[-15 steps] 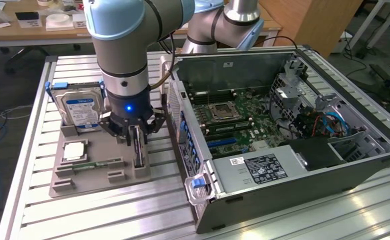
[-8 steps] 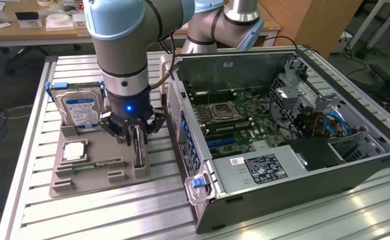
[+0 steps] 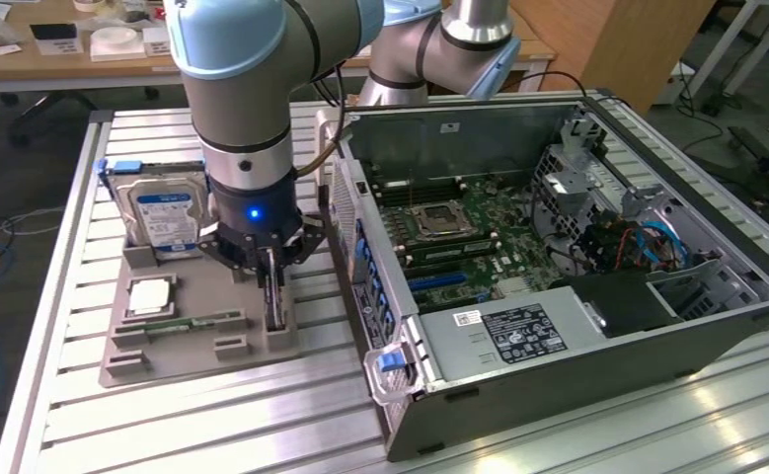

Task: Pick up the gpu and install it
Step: 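Pick up the gpu and move the gpu toward the slot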

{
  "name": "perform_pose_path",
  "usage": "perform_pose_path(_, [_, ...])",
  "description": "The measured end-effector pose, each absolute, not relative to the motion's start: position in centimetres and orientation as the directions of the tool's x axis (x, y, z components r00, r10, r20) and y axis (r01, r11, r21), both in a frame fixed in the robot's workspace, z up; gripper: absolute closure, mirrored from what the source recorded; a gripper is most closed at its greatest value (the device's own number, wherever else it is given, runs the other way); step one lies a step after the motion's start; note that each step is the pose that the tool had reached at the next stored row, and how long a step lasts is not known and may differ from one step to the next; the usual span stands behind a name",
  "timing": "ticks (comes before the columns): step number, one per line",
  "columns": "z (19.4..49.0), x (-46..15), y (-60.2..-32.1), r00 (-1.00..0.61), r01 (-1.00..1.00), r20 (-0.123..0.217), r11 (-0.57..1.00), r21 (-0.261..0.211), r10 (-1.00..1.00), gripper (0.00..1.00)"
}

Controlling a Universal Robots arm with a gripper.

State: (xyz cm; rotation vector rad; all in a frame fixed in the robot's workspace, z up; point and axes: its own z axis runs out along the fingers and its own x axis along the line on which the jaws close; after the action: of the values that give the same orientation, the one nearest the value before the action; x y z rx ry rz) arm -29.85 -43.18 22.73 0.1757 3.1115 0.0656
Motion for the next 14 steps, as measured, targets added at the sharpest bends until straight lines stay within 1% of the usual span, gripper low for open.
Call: perform_pose_path(14, [22.73,-29.85,-43.18,-0.996,0.082,-0.022,0.996,0.044,0.083,0.73])
